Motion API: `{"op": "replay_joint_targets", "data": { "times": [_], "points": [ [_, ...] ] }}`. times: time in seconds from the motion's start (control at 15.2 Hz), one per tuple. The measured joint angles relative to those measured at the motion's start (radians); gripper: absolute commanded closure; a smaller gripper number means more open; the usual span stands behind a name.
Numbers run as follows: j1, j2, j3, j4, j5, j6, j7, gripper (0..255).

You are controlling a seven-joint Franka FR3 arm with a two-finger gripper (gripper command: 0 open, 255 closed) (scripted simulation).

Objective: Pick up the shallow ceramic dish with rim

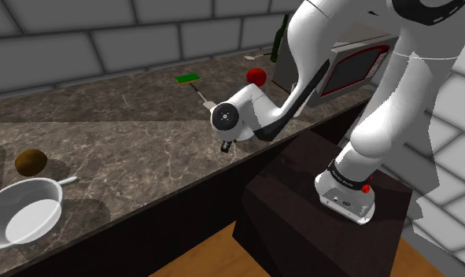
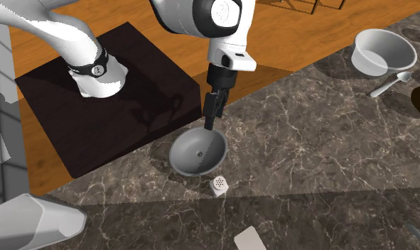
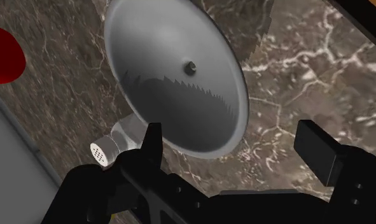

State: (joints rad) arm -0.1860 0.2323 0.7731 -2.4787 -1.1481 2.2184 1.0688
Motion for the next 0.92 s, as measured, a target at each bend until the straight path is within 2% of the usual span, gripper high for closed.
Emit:
{"op": "replay_joint_targets", "data": {
  "times": [0.26,0.33,0.92],
  "points": [
    [0.022,0.074,-0.028,0.020,-0.071,-0.017,0.060,0],
    [0.025,0.081,-0.030,0.021,-0.078,-0.018,0.067,255],
    [0.028,0.087,-0.033,0.022,-0.087,-0.019,0.076,255]
  ]
}}
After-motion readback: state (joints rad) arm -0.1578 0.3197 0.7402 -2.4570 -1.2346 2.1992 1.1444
